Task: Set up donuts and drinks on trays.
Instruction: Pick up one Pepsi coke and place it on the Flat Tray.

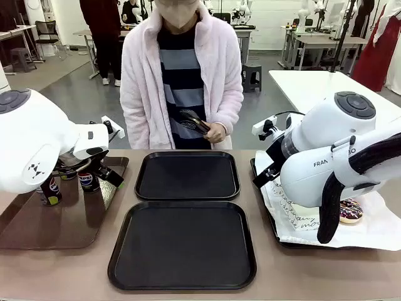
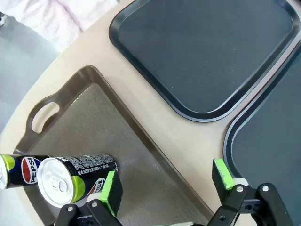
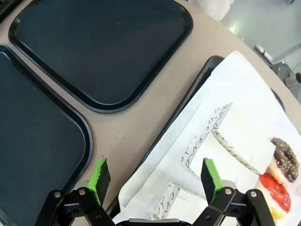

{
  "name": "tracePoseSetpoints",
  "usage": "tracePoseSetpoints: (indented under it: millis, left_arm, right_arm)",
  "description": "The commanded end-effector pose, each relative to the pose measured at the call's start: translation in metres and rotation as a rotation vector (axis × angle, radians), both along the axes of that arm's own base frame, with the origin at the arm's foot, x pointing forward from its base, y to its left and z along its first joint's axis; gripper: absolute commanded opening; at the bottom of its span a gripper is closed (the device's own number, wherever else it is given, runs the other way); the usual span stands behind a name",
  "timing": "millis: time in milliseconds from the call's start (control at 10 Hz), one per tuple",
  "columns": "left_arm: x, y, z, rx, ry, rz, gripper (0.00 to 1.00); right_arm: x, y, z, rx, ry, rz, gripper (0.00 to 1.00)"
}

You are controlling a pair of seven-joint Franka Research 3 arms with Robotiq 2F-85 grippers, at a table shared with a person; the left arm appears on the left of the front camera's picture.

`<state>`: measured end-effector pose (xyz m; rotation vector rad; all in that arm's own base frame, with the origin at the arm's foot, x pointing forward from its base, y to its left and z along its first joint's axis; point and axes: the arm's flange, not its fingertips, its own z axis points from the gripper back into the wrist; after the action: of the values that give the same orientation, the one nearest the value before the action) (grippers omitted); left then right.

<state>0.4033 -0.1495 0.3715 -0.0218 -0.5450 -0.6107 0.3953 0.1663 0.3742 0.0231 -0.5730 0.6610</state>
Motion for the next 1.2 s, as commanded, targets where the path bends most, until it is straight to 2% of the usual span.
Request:
tracePoseSetpoints:
  millis: [0, 1100]
  left_arm:
    - [-0.0001, -0.0001, 0.0, 0.0, 0.0, 0.0, 1.0]
    - [-0.0001, -0.0001, 0.0, 0.0, 0.0, 0.0, 1.0]
  right_arm:
    - [0.0, 0.0, 0.0, 0.0, 0.0, 0.0, 1.0]
    - [0.0, 0.0, 0.0, 0.0, 0.0, 0.0, 1.0]
